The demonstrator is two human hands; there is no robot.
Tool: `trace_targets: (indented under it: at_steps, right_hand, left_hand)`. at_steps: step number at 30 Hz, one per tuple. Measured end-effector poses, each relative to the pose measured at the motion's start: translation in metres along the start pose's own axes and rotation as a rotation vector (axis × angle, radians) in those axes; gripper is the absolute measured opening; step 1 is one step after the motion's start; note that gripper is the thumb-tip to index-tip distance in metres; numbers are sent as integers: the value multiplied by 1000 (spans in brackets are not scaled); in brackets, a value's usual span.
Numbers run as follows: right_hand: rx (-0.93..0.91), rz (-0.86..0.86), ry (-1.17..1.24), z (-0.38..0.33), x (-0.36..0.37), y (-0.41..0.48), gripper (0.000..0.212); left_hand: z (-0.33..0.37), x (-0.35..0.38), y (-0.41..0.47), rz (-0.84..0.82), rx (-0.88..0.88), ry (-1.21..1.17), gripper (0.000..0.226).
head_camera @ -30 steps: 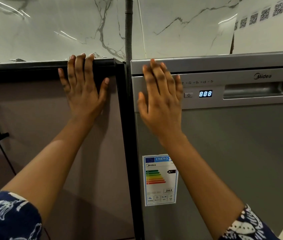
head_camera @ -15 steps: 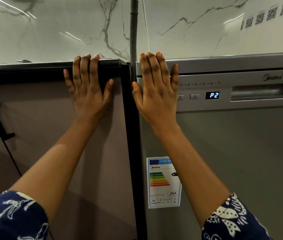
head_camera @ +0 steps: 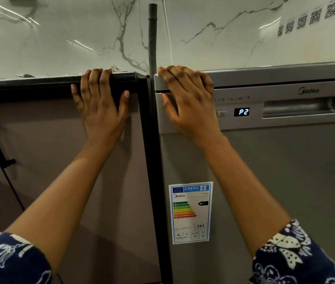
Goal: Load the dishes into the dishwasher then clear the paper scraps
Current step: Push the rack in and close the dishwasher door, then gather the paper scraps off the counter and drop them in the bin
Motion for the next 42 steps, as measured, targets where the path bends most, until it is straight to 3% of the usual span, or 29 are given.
trace_targets:
  at_steps: [2, 5, 9, 13, 18, 22, 30, 34, 36, 40, 42]
  right_hand:
    - [-24, -63, 2, 11, -6, 8, 41]
    - [112, -106, 9, 27, -8, 23, 42]
    - [163, -29, 18, 34, -4, 25, 43]
    - [187, -2, 13, 33, -6, 22, 33]
    - [242, -233, 78, 31, -11, 16, 31]
    - [389, -389, 139, 33, -15, 37, 30]
    - [633, -851, 215, 40, -29, 75, 32]
    - [647, -1012, 178, 37, -29, 93, 32]
    - [641, -1074, 159, 36, -27, 98, 21]
    - [576, -1175, 93, 36, -24, 108, 11]
    - [550, -1204, 60, 35, -14, 121, 17]
  left_hand:
    - [8, -9, 5, -25, -43, -90, 54]
    - [28, -20, 23, -104, 0, -243, 57]
    - [41, -19, 38, -202, 125, -167, 68]
    - [33, -10, 28, -159, 194, -147, 66]
    - [25, -13, 21, -252, 265, -169, 60]
    - [31, -22, 40, -380, 153, -226, 55]
    - [28, -46, 73, -844, 45, -240, 51]
    - [27, -51, 90, -1092, 24, -219, 57]
    - [25, -52, 96, -1177, 6, -240, 60]
    - [22, -54, 100, -1242, -58, -340, 57]
    - [12, -58, 107, -1143, -92, -344, 49]
Point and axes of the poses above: each hand's wrist, its own y-axis towards the middle knuckle, its own x-axis out of the palm, z = x × y, the point moved 3 cm from there along y, towards the middle knuckle, and after that the axes turned 3 degrees about -x, right-handed, at the moved point
